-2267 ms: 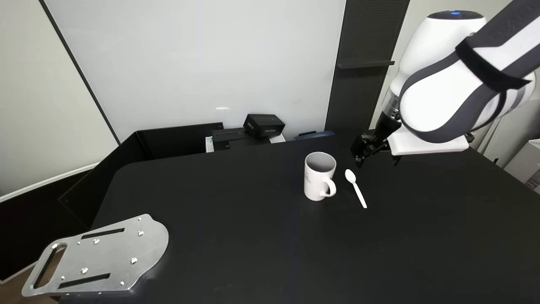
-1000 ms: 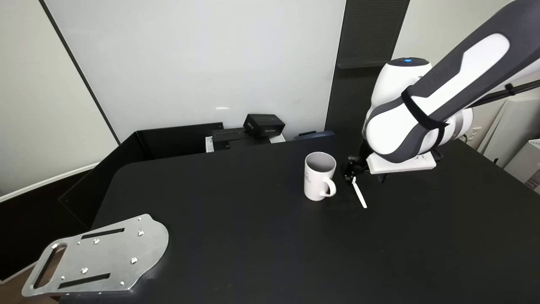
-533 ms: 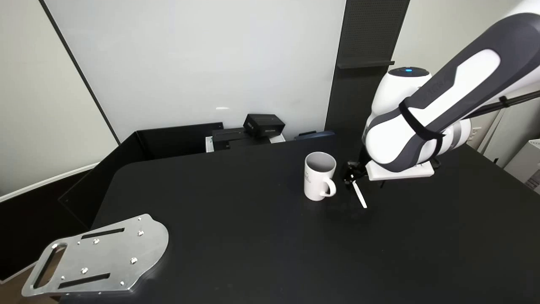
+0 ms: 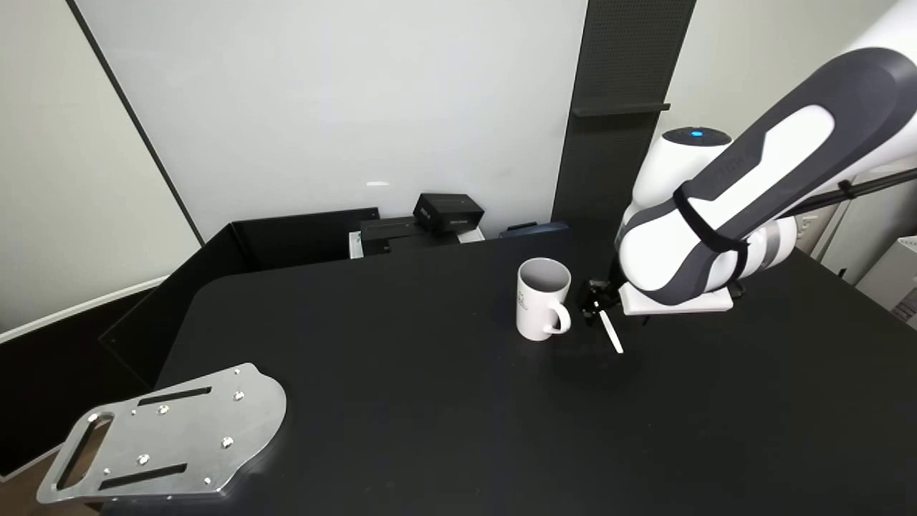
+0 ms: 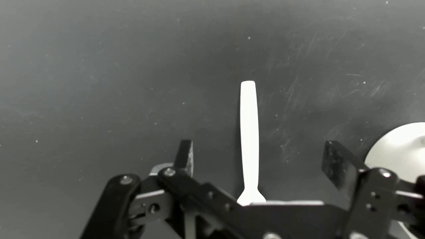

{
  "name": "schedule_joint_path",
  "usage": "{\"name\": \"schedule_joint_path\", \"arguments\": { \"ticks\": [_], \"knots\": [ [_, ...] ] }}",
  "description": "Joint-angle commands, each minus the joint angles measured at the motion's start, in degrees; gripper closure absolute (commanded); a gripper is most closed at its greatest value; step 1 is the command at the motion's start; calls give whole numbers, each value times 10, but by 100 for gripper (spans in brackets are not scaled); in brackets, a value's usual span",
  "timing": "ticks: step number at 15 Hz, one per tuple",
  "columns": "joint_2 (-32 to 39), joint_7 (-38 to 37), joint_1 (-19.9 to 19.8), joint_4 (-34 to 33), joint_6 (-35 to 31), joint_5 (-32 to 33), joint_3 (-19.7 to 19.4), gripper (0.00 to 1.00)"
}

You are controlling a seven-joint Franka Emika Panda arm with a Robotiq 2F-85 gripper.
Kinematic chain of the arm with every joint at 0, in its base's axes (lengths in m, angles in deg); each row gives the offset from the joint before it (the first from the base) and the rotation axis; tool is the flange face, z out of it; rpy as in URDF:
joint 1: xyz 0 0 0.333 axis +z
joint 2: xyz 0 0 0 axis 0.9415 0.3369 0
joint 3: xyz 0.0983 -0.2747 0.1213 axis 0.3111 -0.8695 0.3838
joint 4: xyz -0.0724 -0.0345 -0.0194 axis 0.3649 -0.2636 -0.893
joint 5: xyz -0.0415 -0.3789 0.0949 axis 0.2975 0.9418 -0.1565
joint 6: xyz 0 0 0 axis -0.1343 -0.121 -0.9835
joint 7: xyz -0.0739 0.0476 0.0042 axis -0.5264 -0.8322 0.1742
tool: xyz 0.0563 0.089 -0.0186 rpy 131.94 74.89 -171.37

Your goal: Put the spoon in the mug

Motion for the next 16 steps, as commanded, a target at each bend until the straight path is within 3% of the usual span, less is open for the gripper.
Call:
{"name": "schedule_joint_path", "arguments": {
  "ticks": [1,10,11,13,16],
  "knots": [
    [17,6,-6,-16,-19,-15,8,0],
    [36,9,-7,-19,-40,-24,12,0],
    [39,10,-7,-21,-41,-24,12,25],
    [43,9,-7,-24,-41,-24,11,31],
    [46,6,-4,-28,-40,-25,7,55]
  ]
}}
